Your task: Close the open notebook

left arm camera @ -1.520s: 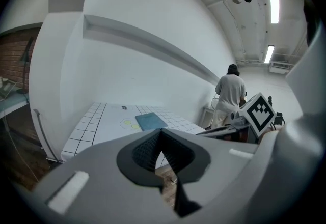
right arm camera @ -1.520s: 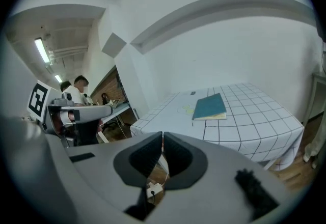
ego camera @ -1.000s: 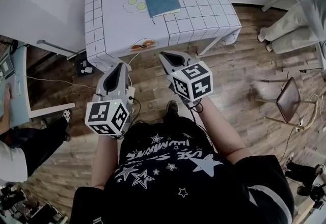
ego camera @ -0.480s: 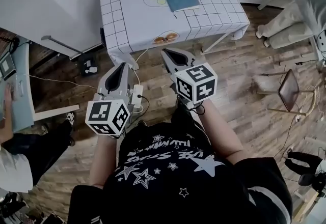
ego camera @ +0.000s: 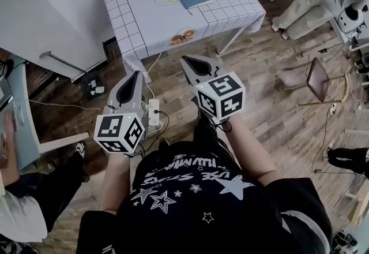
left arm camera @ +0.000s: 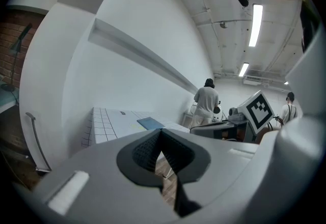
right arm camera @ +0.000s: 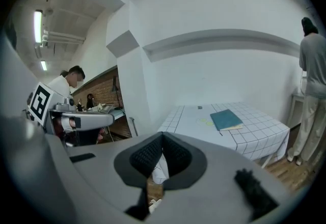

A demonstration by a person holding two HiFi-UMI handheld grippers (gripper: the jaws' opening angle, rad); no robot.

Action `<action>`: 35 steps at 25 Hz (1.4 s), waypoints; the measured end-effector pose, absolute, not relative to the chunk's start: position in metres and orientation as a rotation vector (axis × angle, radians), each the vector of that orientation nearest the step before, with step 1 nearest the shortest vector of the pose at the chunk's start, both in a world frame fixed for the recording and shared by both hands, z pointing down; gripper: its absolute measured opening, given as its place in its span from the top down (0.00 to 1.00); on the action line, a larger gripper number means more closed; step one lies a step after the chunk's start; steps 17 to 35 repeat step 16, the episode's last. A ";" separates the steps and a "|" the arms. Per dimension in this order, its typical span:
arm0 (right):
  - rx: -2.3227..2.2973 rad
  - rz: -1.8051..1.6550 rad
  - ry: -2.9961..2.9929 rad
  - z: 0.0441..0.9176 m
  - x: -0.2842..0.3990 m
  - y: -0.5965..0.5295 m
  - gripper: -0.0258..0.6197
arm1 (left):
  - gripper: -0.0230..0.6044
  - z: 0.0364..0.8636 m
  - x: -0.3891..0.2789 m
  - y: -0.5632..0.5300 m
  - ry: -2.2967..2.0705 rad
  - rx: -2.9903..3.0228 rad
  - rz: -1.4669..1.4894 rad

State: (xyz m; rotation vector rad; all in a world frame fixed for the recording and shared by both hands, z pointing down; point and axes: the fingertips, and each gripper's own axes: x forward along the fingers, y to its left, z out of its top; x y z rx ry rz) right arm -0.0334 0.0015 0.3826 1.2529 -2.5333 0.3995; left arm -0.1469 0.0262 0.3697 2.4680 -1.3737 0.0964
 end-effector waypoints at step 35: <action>1.442 0.330 -2.481 0.364 -0.058 0.101 0.94 | 0.95 0.365 -0.168 0.104 -1.208 2.574 0.085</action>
